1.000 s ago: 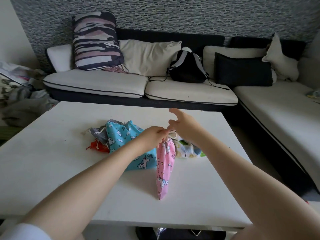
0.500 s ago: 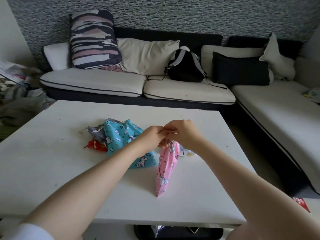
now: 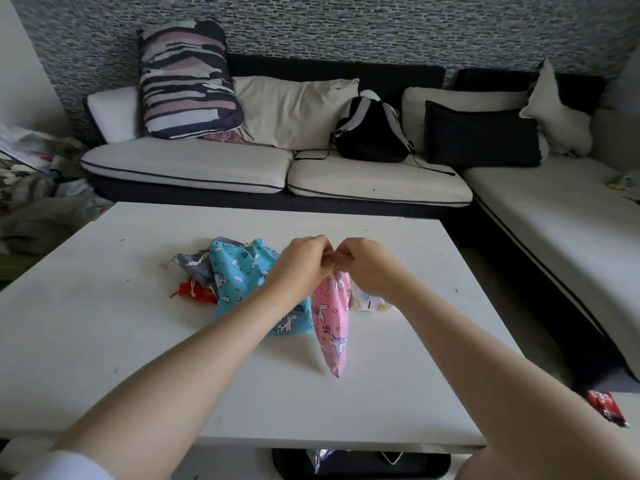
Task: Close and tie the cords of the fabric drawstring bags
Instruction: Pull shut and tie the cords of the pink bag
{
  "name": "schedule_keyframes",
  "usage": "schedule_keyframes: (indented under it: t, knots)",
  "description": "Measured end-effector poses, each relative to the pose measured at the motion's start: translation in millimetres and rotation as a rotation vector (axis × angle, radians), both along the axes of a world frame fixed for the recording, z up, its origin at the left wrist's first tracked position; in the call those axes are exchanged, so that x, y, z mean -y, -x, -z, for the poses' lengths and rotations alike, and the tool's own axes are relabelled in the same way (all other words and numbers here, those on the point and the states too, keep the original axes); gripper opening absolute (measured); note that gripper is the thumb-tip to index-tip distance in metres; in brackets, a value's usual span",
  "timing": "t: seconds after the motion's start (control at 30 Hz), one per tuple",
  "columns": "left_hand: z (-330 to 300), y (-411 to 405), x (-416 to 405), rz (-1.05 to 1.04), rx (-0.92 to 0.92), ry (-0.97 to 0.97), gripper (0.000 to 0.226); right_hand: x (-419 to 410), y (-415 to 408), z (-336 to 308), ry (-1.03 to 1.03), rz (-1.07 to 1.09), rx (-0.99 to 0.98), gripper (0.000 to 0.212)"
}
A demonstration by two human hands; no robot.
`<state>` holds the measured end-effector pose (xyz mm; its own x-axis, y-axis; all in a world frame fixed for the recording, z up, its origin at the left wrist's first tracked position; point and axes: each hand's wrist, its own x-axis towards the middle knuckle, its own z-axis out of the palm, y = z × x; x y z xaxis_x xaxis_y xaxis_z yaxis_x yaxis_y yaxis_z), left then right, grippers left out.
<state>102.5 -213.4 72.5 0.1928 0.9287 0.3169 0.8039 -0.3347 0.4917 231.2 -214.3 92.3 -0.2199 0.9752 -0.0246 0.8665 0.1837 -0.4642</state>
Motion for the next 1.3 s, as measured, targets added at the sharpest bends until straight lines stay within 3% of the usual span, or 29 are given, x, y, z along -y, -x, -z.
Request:
schedule_keyframes:
  t: [0.13,0.27,0.37,0.57,0.8,1.1,1.17,1.3]
  knots:
    - [2,5,-5,0.022,0.025,-0.046,0.015,2,-6,-2,0.365,0.100,-0.717,0.018]
    - [2,7,-4,-0.038,0.006,-0.267,0.024,-3,-9,2,0.410,0.204,-1.010,0.019]
    - [-1,8,-1,0.023,-0.002,-0.400,0.020,-3,-11,-1,0.367,0.209,-1.004,0.020]
    - [0,8,-2,0.083,-0.052,-0.330,0.021,-5,-11,-3,0.381,0.201,-0.977,0.011]
    - [-9,-3,-2,0.075,-0.071,-0.014,0.032,-3,-15,5,0.333,0.247,-0.964,0.011]
    - [-13,-10,-7,0.016,0.351,0.322,0.035,-2,-26,8,0.296,0.152,-1.020,0.013]
    - [-12,-11,-11,-0.008,0.191,0.293,0.032,-2,-26,6,0.268,0.166,-0.945,0.017]
    - [2,4,-18,-0.135,-0.334,0.094,0.020,-3,-17,11,0.142,0.249,-0.792,0.031]
